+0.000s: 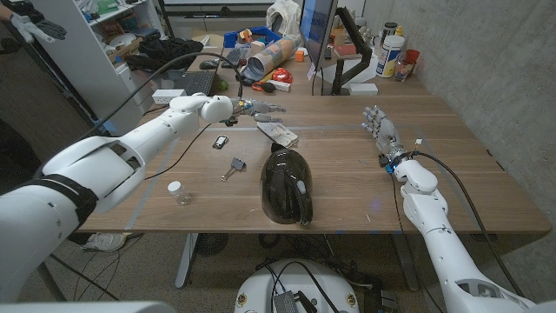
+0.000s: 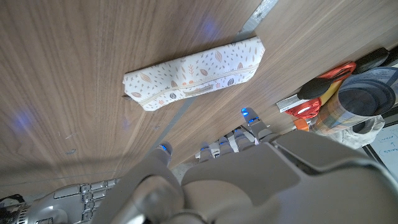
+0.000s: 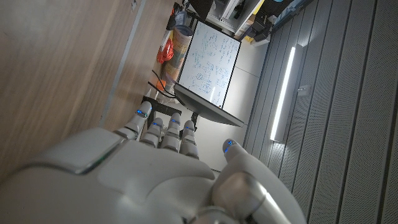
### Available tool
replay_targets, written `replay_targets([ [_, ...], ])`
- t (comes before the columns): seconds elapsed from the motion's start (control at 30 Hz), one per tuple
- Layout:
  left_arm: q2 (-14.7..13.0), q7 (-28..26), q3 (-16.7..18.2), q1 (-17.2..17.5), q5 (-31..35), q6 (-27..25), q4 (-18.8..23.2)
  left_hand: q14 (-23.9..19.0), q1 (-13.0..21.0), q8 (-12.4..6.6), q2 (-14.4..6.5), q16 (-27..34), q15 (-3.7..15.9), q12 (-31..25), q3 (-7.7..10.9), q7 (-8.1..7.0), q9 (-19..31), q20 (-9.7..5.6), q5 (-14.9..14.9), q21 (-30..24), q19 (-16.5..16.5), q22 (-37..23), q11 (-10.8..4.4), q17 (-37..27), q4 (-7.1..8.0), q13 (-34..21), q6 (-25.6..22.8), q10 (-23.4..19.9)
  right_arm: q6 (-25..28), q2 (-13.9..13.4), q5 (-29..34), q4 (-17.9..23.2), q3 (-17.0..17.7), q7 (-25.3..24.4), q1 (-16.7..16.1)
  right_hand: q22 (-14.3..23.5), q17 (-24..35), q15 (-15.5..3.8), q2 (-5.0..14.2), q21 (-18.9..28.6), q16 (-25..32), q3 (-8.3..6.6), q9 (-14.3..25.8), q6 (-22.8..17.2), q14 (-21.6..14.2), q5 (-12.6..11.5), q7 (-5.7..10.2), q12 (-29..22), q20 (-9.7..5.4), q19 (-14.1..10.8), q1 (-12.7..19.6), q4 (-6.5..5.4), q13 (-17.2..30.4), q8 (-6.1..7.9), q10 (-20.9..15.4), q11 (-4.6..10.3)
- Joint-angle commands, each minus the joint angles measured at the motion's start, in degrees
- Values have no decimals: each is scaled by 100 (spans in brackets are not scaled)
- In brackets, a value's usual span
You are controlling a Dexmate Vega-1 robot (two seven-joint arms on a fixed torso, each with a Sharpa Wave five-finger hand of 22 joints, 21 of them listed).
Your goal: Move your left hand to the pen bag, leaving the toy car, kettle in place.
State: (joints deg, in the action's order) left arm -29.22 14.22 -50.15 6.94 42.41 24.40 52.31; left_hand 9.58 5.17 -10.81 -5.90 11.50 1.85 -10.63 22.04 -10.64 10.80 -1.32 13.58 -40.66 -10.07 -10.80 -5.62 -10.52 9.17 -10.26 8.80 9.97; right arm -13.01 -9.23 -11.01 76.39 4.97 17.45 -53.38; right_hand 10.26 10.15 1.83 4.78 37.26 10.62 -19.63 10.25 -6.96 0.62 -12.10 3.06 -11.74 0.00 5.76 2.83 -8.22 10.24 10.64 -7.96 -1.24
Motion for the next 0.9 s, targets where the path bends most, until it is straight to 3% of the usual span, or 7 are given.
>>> replay_targets([
  [0.03, 4, -11, -19, -14, 10, 45, -74, 460, 44, -36, -105, 34, 46, -15, -29, -9, 13, 5, 37, 16, -495, -11, -45, -20, -5, -32, 40, 156, 26, 3, 35, 43, -10, -30, -20, 15, 5, 53, 123, -31, 6, -4, 27, -32, -18, 7, -1, -14, 3, 5, 11, 14, 21, 21, -20, -15],
  [0.67, 117, -137, -165, -184, -4, 311, -566, 460, 40, -41, -108, 35, 40, -15, -39, -11, 13, 9, 43, 31, -495, -13, -40, -20, -2, -32, 37, 155, 102, 64, 114, 203, -43, -179, -104, 16, 6, 56, 118, -61, 6, 3, 27, -25, -18, 6, 6, -11, 6, -6, 4, 10, 21, 19, -12, -10],
  [0.9, 195, -179, -261, -284, -11, 409, -844, 460, 40, -44, -109, 36, 40, -14, -42, -5, 13, 8, 45, 34, -492, -13, -46, -21, -2, -33, 33, 157, 46, 94, 109, 65, -76, -160, -9, 16, 6, 58, 112, -70, 6, 8, 27, -16, -18, 6, 9, -10, 8, -11, 1, 10, 21, 16, -9, -13],
])
